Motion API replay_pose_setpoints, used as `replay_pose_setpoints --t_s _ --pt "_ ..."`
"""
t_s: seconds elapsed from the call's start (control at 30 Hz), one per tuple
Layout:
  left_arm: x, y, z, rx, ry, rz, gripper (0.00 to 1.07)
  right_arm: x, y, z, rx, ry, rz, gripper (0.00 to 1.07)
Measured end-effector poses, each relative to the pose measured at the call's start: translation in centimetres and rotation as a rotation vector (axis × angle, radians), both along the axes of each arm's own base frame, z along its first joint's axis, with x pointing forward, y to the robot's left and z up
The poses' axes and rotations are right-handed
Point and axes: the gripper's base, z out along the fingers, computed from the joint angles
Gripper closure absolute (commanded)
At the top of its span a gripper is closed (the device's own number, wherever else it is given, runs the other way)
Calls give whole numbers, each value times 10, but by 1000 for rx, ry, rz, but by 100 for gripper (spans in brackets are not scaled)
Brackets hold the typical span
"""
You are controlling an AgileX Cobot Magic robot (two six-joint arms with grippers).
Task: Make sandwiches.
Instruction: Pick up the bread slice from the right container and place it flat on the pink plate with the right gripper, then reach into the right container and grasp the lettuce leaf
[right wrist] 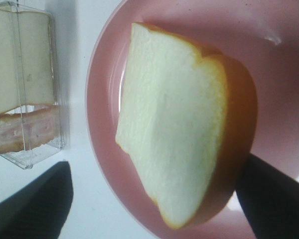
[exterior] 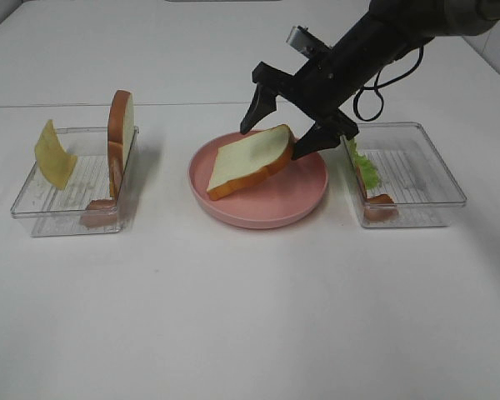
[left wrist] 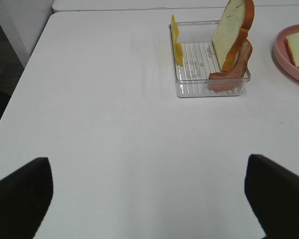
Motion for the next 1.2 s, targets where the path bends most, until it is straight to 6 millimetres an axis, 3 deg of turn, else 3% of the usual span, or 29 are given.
replay_pose_setpoints --t_s 0.13,0.3,0.6,0.93,1.2 --pt "0 0 0 0 0 0 4 0 -3 16 -40 -23 19 24" --pt "0 0 0 0 0 0 4 0 -10 50 -124 -79 52 24" --pt "0 0 0 0 0 0 4 8 -30 69 -373 -140 49 24" --pt "0 0 0 0 0 0 4 16 -44 56 -543 -165 43 25" --pt "0 0 0 0 0 0 4 22 -43 20 -571 -97 66 27"
